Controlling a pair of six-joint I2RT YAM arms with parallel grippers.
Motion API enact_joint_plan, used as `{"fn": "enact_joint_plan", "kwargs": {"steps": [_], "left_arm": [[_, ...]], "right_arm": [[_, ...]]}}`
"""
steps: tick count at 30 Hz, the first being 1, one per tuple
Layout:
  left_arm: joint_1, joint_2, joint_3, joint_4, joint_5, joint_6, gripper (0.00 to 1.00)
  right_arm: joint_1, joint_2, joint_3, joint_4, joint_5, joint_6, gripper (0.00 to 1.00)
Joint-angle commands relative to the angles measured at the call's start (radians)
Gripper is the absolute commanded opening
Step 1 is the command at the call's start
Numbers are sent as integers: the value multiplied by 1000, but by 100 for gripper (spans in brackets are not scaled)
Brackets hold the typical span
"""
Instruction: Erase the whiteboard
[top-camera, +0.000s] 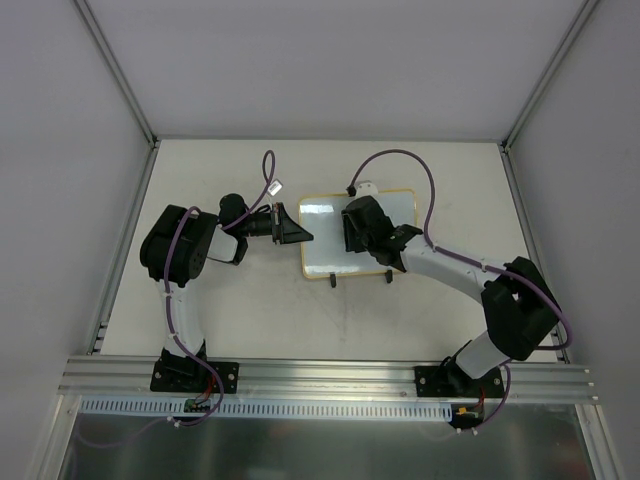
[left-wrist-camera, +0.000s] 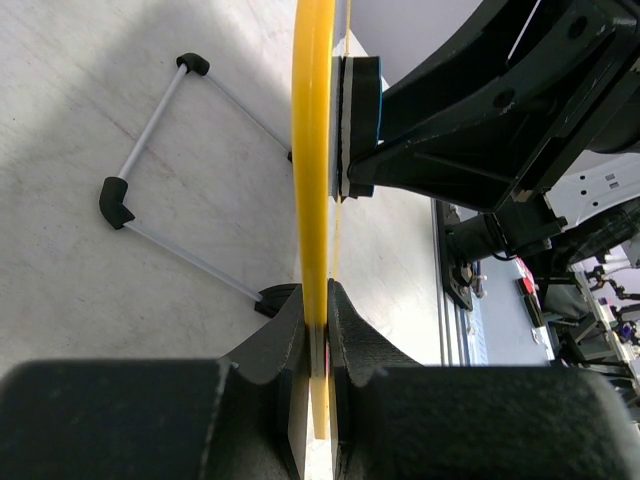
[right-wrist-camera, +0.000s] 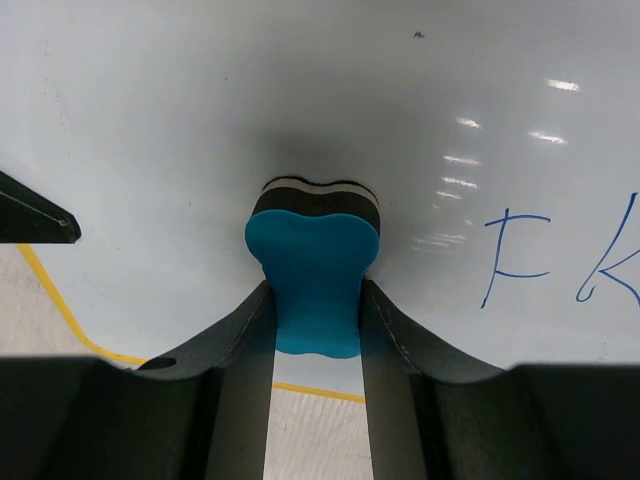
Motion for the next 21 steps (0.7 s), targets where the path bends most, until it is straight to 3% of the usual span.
{"fn": "enact_joint_plan", "kwargs": {"steps": [1, 21], "left_arm": [[-26, -34, -4, 378, 42, 49, 0], [-28, -45, -11, 378, 42, 49, 0]], "right_arm": [[1, -3, -36, -6, -20, 34, 11], [-59, -70, -90, 3, -38, 16, 11]]}}
